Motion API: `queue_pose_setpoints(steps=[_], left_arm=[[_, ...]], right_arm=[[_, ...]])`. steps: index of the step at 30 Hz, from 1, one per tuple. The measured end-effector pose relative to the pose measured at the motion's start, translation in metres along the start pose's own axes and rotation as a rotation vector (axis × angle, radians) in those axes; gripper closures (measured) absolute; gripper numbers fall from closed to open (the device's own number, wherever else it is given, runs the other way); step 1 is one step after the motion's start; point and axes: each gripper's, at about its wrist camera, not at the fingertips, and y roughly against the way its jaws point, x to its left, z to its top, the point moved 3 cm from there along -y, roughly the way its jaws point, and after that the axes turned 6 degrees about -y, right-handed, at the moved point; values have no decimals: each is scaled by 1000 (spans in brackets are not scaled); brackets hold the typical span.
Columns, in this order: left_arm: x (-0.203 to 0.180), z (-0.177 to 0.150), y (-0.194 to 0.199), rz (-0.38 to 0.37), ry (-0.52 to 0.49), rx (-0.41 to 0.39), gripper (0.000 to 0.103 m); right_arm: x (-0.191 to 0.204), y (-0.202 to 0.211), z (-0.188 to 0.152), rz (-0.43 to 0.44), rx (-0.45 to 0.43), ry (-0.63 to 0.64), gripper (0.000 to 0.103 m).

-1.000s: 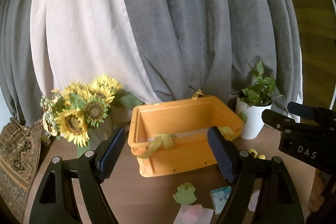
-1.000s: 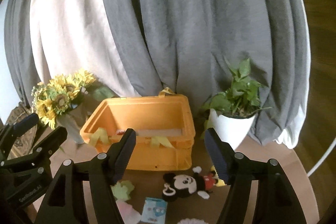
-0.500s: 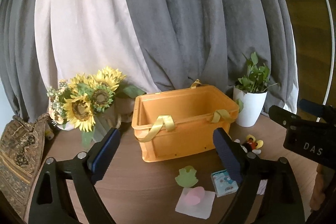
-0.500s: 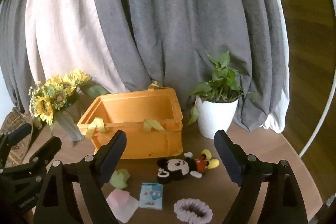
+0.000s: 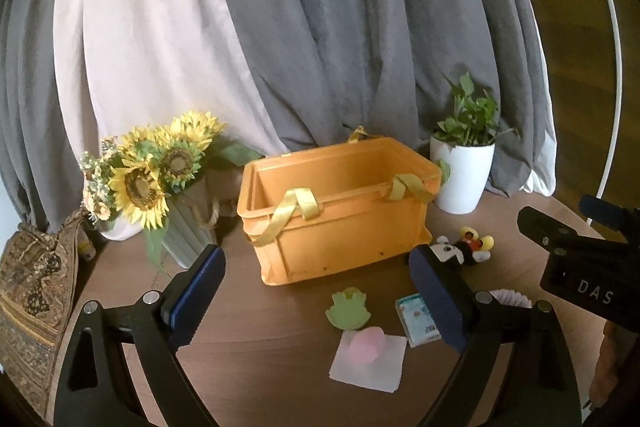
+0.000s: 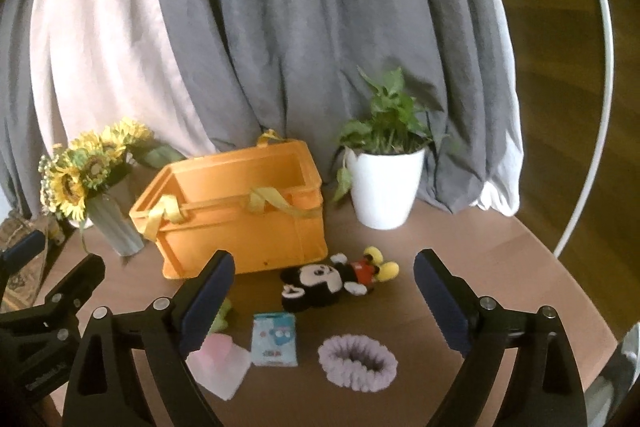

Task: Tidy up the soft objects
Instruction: 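Move both open tools back toward the remaining items on the table, then grasp the pink sponge with the left tool while the right tool grasps the lavender headband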

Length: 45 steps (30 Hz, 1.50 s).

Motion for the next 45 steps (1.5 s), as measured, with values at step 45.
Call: queue_pose_setpoints(steps=[45], left_arm=[[-49, -99, -108, -134, -29, 287, 30]], right_arm=[[-43, -90, -111, -118, 350, -23, 11]])
